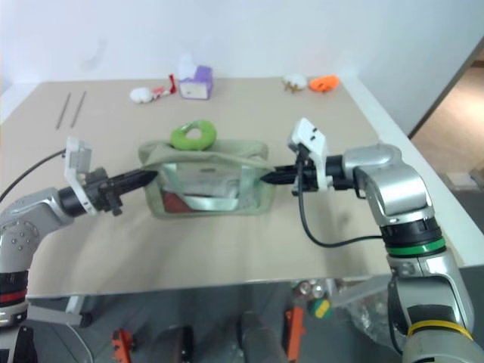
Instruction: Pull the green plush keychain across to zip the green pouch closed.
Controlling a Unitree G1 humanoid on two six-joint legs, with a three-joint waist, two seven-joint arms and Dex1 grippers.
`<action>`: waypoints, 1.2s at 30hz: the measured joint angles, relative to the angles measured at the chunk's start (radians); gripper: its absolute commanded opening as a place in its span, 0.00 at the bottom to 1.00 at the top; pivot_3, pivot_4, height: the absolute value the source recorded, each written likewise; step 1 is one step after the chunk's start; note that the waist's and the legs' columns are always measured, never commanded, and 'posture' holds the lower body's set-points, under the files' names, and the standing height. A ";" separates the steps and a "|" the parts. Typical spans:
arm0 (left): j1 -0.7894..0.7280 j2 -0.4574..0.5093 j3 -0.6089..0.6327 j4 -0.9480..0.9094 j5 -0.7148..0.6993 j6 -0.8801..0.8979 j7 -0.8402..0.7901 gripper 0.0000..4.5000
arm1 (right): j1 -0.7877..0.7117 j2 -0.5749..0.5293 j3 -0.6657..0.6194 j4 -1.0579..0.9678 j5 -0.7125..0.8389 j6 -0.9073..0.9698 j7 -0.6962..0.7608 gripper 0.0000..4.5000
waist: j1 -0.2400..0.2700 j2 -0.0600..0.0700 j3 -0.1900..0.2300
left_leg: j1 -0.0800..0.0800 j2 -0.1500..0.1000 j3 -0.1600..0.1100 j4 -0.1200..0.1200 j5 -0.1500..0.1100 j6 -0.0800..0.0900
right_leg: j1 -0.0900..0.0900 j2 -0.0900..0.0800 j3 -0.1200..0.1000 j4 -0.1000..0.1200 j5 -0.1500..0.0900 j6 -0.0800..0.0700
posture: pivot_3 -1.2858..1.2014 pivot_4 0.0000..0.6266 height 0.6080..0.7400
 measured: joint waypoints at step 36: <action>0.036 -0.006 -0.018 -0.059 0.025 -0.048 -0.033 0.00 | -0.477 0.335 -0.168 0.375 0.160 0.410 -0.381 0.96 | 0.009 0.001 0.001 | -0.016 -0.002 -0.002 0.000 -0.003 0.001 | -0.012 -0.004 -0.002 -0.001 -0.001 0.008 | 0.52 0.24 1.00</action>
